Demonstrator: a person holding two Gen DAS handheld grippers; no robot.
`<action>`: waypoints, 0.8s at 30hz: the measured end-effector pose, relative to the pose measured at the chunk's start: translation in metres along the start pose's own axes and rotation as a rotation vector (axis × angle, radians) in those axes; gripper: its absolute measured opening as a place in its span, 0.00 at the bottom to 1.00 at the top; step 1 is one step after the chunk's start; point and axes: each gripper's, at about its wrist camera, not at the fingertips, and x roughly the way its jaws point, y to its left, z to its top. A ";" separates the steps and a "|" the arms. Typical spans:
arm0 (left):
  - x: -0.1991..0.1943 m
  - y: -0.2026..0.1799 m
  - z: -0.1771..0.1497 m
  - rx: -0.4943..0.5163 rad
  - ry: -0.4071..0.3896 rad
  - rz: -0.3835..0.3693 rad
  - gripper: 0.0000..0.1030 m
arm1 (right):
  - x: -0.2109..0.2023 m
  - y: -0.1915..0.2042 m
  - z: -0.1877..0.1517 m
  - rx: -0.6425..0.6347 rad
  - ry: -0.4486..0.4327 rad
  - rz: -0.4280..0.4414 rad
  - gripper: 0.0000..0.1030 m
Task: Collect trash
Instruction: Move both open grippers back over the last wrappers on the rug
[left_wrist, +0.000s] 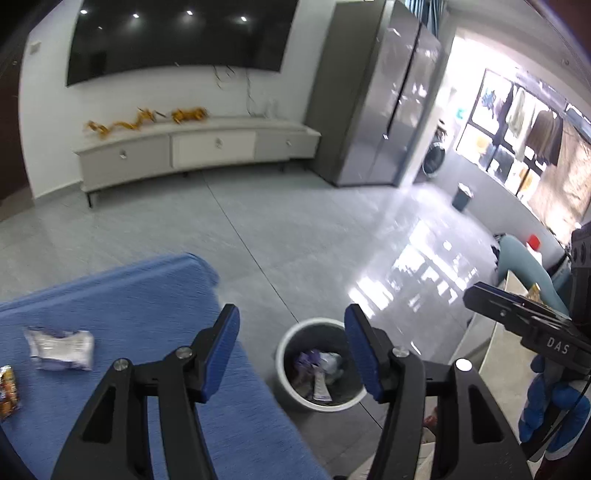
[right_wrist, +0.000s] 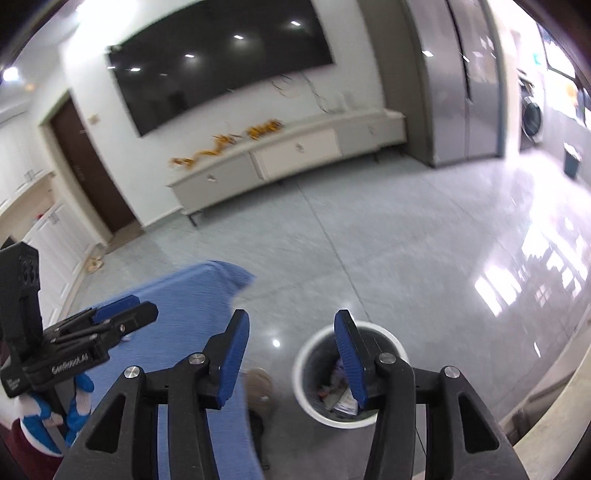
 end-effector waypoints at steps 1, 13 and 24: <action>-0.018 0.009 -0.001 -0.004 -0.024 0.014 0.56 | -0.007 0.010 0.001 -0.015 -0.012 0.011 0.44; -0.209 0.122 -0.028 -0.075 -0.285 0.226 0.63 | -0.075 0.139 0.004 -0.193 -0.136 0.167 0.46; -0.251 0.234 -0.067 -0.144 -0.286 0.421 0.66 | -0.015 0.213 -0.001 -0.298 -0.058 0.328 0.56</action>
